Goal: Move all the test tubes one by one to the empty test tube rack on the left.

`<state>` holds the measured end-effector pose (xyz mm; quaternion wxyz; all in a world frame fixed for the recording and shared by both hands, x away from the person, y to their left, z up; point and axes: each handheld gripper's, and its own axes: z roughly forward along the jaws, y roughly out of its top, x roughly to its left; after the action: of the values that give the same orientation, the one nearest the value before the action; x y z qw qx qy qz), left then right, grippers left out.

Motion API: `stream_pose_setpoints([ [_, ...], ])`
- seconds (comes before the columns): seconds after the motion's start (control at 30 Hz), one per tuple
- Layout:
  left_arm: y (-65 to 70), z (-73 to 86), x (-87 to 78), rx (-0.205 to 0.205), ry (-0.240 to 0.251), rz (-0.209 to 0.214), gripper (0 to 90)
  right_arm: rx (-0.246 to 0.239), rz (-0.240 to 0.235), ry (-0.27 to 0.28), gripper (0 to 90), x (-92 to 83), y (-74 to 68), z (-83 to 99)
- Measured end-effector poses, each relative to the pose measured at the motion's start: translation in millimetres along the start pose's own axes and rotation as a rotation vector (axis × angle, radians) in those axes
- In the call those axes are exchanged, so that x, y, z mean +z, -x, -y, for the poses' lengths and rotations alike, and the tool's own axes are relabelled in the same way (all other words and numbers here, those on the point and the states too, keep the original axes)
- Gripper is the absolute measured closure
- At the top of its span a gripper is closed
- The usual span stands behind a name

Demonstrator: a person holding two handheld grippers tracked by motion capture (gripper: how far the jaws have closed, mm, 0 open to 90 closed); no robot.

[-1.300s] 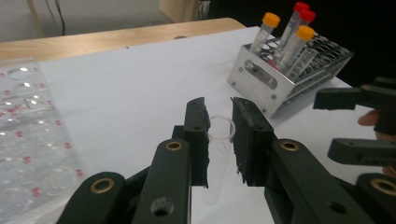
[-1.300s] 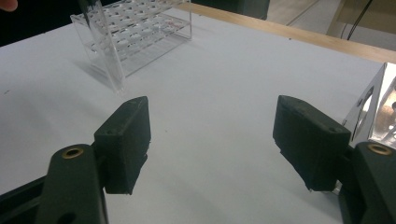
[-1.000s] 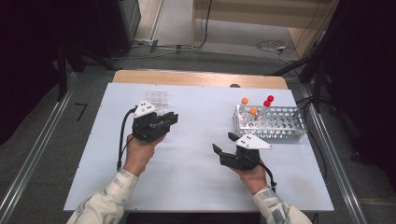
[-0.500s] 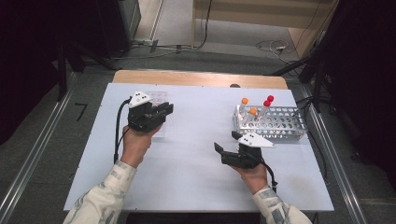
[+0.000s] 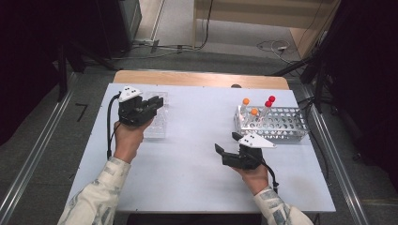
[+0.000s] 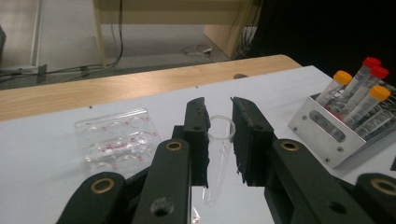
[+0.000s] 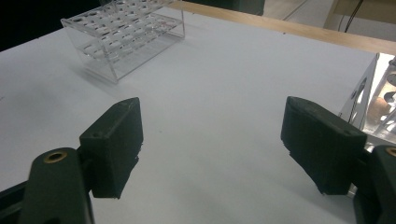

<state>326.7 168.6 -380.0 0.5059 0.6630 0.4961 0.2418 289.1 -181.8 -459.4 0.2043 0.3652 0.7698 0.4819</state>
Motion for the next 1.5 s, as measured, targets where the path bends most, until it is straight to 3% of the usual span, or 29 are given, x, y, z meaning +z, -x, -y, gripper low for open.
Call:
stream_pose_setpoints([
  [0.47, -14.7, -0.2, 3.9, -0.007, -0.005, -0.063, 76.6, 0.009, 0.004, 0.007, 20.1, -0.6, 1.8, -0.2],
  [0.73, -12.1, 3.7, 10.1, 0.031, -0.027, -0.092, 76.5, 0.011, 0.004, 0.009, 20.3, -1.2, 2.7, -0.3],
  [1.13, -3.4, 23.9, 26.6, 0.107, -0.087, -0.132, 76.4, 0.010, 0.008, 0.007, 20.5, -1.2, 3.1, -0.1],
  [1.5, -5.9, 44.2, 39.3, 0.093, -0.131, -0.136, 75.7, 0.010, 0.009, 0.006, 20.6, -0.9, 2.5, 0.2],
])
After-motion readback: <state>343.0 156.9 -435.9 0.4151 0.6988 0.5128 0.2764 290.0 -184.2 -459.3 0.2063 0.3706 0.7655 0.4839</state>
